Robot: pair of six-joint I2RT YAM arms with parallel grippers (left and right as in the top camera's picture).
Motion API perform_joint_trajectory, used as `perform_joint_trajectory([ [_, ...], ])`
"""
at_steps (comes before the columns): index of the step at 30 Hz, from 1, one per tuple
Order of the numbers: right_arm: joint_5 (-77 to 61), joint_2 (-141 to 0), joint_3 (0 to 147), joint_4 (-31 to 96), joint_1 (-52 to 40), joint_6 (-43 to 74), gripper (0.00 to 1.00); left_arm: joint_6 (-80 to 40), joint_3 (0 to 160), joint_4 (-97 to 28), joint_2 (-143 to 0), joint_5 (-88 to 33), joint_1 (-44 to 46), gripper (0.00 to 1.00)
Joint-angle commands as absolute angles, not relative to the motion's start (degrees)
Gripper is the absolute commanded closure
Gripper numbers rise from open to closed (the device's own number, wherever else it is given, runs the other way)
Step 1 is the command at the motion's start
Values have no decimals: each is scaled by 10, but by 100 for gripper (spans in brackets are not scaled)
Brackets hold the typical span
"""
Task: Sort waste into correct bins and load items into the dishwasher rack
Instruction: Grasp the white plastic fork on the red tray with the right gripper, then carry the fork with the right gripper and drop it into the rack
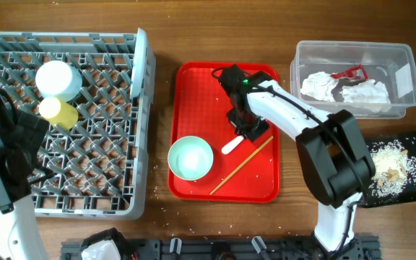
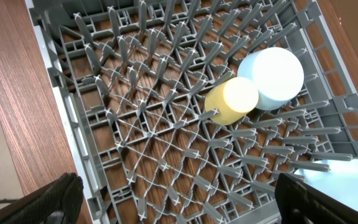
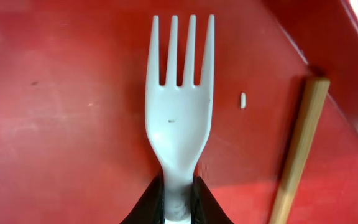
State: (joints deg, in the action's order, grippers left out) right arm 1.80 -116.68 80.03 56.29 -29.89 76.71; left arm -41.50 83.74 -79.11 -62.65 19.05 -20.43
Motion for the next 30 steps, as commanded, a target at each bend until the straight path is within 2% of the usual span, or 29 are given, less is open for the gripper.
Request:
perform_joint_trajectory([
  [1,25,-1103,821,562,-296,686,95,-425,842,-790,-624,200,-208,0],
  [5,-20,-1032,825,555,-297,641,96,-425,842,-790,-624,200,-208,0],
  [8,-132,-988,825,493,-304,577,96,-425,842,-790,-624,200,-208,0],
  [11,-182,-984,824,420,-352,572,96,-425,842,-790,-624,200,-208,0],
  [15,-164,-985,824,315,-457,571,96,-425,842,-790,-624,200,-208,0],
  [20,-58,-1020,824,230,-581,602,96,-425,842,-790,-624,200,-208,0],
  [25,-67,-1094,824,154,-627,640,95,-425,842,-790,-624,200,-208,0],
  [26,-75,-1111,824,142,-628,652,87,-425,842,-790,-624,200,-208,0],
  [27,-78,-1121,824,140,-628,655,75,-425,842,-790,-624,200,-208,0],
  [28,-76,-1125,824,145,-628,653,70,-425,842,-790,-624,200,-208,0],
  [30,-69,-1126,825,162,-627,625,47,-425,842,-790,-624,200,-208,0],
])
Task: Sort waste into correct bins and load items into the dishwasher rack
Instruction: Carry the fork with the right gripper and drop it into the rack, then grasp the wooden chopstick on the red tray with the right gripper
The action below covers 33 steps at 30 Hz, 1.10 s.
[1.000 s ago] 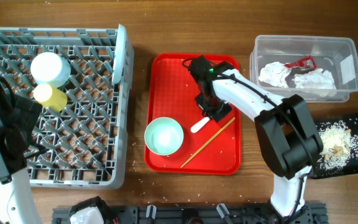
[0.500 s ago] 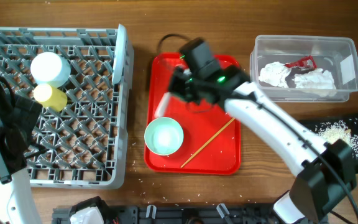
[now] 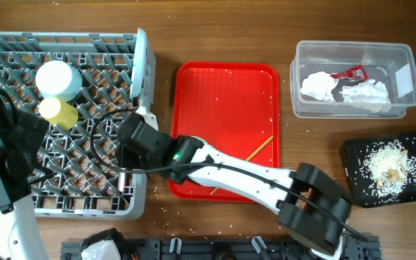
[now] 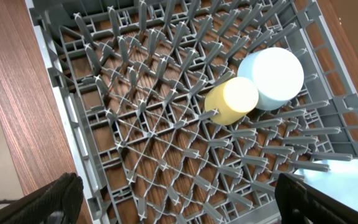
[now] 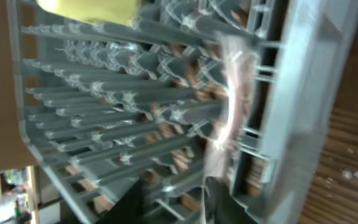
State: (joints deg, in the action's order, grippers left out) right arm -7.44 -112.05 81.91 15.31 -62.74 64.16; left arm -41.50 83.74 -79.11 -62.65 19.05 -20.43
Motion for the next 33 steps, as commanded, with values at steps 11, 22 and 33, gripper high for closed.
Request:
perform_joint_trajectory([
  [11,-23,-911,832,368,-521,543,1,-425,842,-790,-624,200,-208,0],
  [22,78,-876,711,672,-359,717,33,-425,842,-790,-624,200,-208,0],
  [33,-4,-942,535,452,-334,734,64,-425,842,-790,-624,200,-208,0],
])
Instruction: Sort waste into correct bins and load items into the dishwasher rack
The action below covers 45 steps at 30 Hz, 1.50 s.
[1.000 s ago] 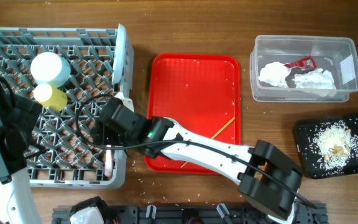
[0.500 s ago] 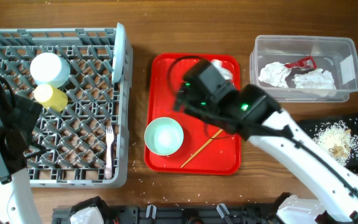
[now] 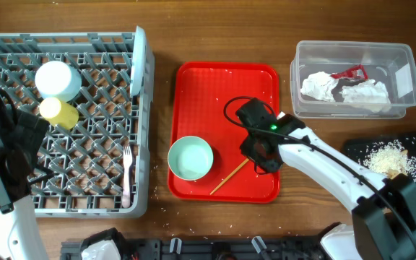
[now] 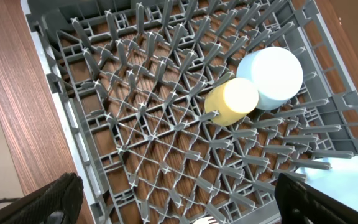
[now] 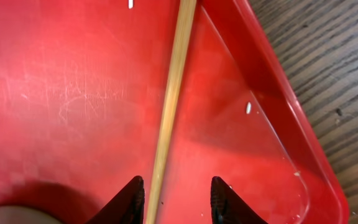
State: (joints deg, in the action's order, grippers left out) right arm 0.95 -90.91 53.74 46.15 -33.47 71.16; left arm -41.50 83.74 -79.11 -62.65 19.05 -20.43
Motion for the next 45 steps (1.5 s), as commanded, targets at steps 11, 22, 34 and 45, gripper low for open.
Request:
perform_joint_trajectory([
  [11,-54,-1033,540,411,-334,710,96,-425,842,-790,-624,200,-208,0],
  [22,-138,-893,646,455,-337,637,96,-425,842,-790,-624,200,-208,0],
  [34,-116,-947,644,71,-546,624,96,-425,842,-790,-624,200,-208,0],
  [45,-153,-1033,644,-83,-594,587,90,-425,842,-790,-624,200,-208,0],
])
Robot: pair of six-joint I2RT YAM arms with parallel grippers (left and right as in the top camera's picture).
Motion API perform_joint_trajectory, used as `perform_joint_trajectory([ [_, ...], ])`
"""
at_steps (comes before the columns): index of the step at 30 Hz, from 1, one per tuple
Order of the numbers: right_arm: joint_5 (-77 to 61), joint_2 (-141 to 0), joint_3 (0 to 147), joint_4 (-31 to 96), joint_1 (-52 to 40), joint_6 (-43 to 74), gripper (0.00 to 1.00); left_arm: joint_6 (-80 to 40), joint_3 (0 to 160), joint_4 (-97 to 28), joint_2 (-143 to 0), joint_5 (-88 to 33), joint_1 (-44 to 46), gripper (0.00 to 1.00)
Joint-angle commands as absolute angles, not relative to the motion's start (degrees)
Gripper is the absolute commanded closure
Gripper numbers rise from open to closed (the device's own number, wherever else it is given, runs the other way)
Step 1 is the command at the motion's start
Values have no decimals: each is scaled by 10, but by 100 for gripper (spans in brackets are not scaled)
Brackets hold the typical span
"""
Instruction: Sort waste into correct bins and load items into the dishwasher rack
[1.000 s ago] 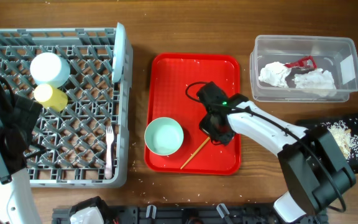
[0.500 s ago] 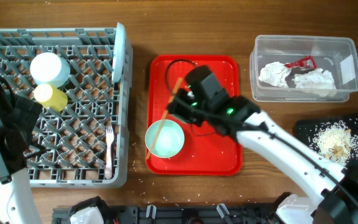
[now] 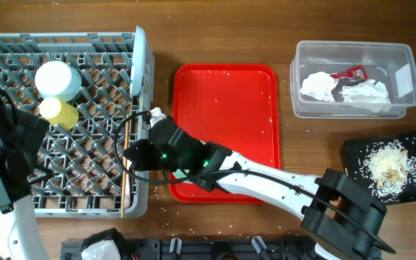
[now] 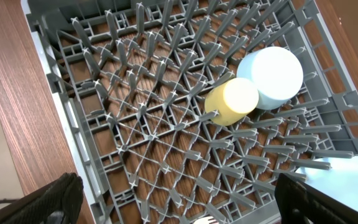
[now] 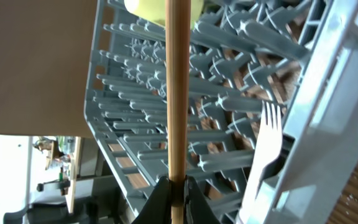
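Note:
My right gripper (image 5: 176,188) is shut on a wooden chopstick (image 5: 178,93). It holds the stick over the right side of the grey dishwasher rack (image 3: 20,206). In the overhead view the chopstick (image 3: 124,189) runs along the rack's right wall. A white plastic fork (image 5: 263,143) lies in the rack right beside it. A pale blue cup (image 3: 58,79) and a yellow cup (image 3: 58,112) stand in the rack's far left part. My left gripper (image 4: 179,208) hangs open over the rack with nothing between its fingers. The right arm hides the bowl on the red tray (image 3: 226,94).
A clear bin (image 3: 352,76) with crumpled tissues and a red scrap sits at the far right. A black tray (image 3: 392,170) with rice lies near it. Rice grains are scattered on the wooden table (image 3: 302,144). The right arm stretches across the tray's near left corner.
My right gripper was open above the chopstick on the red tray. Now it is shut on that chopstick over the rack's right side, beside the fork. The arm now covers the bowl.
First my right gripper was shut on the white fork on the red tray. Then it was at the rack's right side with the fork. After that the fork lay in the rack and the gripper stood open over the chopstick. Now it holds the chopstick at the rack. The left arm stayed put.

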State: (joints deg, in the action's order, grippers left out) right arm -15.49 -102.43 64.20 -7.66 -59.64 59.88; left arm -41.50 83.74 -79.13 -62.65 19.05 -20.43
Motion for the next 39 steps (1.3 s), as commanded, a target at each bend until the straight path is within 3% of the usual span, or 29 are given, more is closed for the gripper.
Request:
perform_joint_trajectory([
  [1,-149,-1033,644,-83,-594,586,80,-425,842,-790,-624,200,-208,0],
  [2,-149,-1034,644,-83,-594,585,62,-425,842,-790,-624,200,-208,0],
  [3,-149,-1034,644,-83,-594,584,53,-425,842,-790,-624,200,-208,0],
  [11,-143,-1023,667,-59,-586,532,47,-425,842,-790,-624,200,-208,0],
  [18,-112,-903,715,130,-533,503,40,-425,842,-790,-624,200,-208,0],
  [19,-113,-871,715,161,-516,493,32,-425,842,-790,-624,200,-208,0],
  [21,-112,-809,715,225,-487,467,7,-425,842,-790,-624,200,-208,0],
  [22,-108,-777,715,260,-472,457,1,-425,842,-790,-624,200,-208,0],
  [29,77,-634,715,523,-402,530,0,-425,842,-790,-624,200,-208,0],
  [34,140,-590,715,619,-343,542,0,-425,842,-790,-624,200,-208,0],
  [39,159,-595,715,666,-221,542,0,-425,842,-790,-624,200,-208,0],
])
